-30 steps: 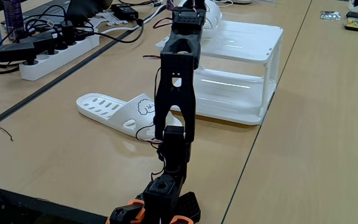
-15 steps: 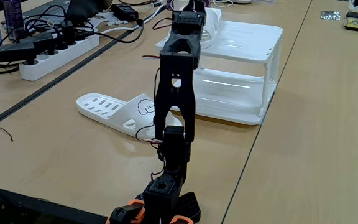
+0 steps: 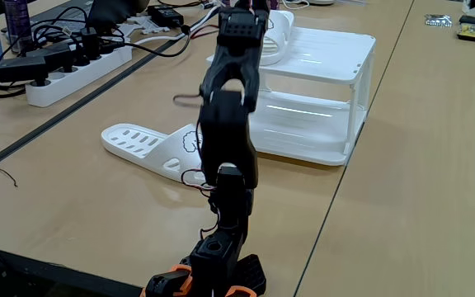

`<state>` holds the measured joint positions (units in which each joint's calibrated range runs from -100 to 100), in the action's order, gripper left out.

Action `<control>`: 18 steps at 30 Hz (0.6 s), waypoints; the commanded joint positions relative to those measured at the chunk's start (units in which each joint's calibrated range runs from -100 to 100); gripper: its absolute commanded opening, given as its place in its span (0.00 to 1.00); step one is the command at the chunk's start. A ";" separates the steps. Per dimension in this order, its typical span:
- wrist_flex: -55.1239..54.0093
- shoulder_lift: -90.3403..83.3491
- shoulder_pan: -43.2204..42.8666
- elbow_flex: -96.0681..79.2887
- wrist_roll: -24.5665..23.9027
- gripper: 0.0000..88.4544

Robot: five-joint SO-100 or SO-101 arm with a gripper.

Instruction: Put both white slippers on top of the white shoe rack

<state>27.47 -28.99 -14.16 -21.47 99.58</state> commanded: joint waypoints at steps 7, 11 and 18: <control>1.01 -23.39 15.97 -37.48 0.42 0.26; -5.98 -21.96 14.57 -47.22 0.42 0.26; -24.88 -11.69 7.33 -54.44 0.42 0.17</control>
<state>11.85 -44.00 -3.52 -76.28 99.58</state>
